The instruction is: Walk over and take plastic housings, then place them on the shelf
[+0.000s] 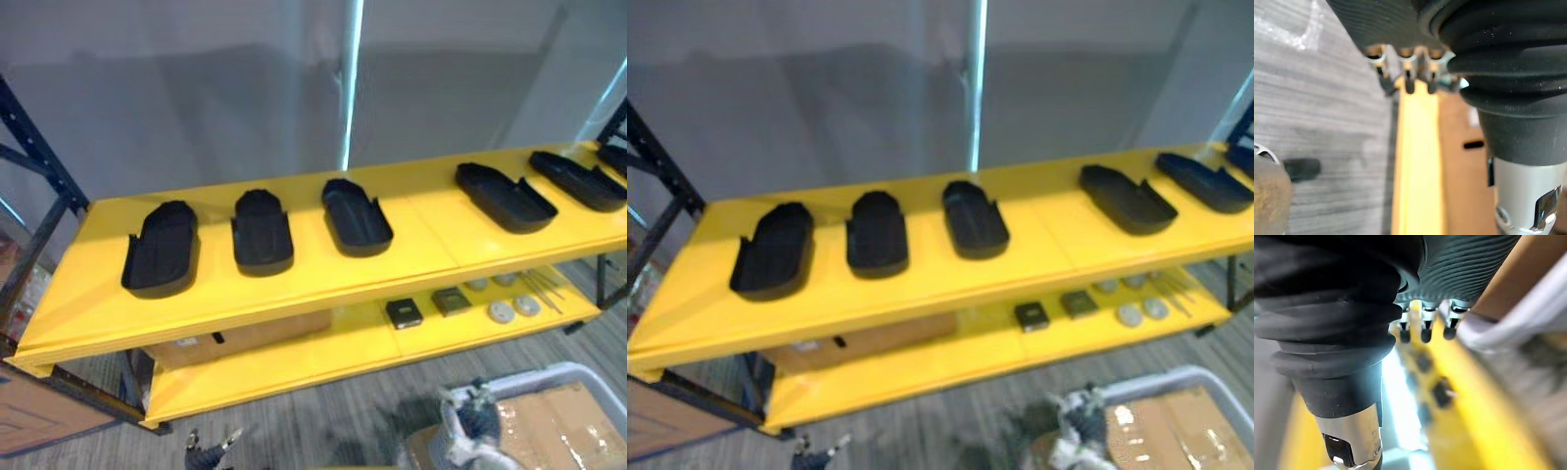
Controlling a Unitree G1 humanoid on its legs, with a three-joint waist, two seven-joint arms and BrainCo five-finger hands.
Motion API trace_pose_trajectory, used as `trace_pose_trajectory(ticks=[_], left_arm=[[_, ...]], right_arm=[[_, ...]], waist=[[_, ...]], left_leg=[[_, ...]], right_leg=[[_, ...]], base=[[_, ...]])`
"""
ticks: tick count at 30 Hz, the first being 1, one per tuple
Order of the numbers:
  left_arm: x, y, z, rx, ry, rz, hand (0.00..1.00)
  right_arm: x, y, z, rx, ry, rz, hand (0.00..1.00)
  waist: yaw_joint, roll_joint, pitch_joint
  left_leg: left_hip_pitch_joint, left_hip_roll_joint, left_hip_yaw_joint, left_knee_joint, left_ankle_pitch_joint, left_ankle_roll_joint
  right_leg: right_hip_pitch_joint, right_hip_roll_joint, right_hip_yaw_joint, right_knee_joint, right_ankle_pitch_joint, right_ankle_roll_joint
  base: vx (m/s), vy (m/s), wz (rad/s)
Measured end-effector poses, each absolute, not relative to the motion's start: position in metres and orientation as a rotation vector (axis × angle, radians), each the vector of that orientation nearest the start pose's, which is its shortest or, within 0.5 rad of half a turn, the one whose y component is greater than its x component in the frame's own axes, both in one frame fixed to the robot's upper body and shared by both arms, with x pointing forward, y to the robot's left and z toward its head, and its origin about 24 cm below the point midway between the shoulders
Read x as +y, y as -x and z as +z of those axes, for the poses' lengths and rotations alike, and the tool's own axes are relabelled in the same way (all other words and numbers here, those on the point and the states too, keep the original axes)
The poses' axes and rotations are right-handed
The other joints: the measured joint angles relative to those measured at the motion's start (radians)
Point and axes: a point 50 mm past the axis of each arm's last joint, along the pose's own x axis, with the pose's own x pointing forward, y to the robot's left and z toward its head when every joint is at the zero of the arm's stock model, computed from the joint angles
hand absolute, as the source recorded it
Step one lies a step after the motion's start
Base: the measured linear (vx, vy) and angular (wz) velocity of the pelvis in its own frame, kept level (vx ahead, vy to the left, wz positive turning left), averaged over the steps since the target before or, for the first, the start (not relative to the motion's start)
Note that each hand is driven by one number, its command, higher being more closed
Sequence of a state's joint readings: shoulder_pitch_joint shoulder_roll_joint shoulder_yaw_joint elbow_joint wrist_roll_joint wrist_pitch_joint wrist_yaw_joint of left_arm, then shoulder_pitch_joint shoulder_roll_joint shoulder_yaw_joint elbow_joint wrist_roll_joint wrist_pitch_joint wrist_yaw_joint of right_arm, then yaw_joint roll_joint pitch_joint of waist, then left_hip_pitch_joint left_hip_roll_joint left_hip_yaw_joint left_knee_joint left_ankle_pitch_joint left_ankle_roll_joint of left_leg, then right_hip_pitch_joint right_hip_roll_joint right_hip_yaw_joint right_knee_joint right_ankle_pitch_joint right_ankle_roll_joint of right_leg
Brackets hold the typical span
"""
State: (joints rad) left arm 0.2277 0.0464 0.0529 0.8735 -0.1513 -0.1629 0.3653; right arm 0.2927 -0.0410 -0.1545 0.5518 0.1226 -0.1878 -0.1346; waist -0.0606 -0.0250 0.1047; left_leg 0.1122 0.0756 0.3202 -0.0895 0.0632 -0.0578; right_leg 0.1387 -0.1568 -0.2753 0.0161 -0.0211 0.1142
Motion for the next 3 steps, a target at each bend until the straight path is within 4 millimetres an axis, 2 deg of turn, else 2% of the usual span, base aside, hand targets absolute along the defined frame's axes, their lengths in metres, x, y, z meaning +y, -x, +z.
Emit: trace_pose_trajectory(ticks=[3], left_arm=[[0.2014,-0.0843,-0.1487,0.953,-0.057,0.509,0.0]], right_arm=[[-0.2031,-0.1188,-0.1168,0.681,0.029,-0.326,0.0]], waist=[[0.017,-0.006,0.005]], left_leg=[[0.014,-0.009,-0.004,0.0,-0.01,0.001]], right_leg=[[0.021,-0.003,-0.004,-0.01,-0.001,0.002]], base=[[0.05,0.027,0.04]])
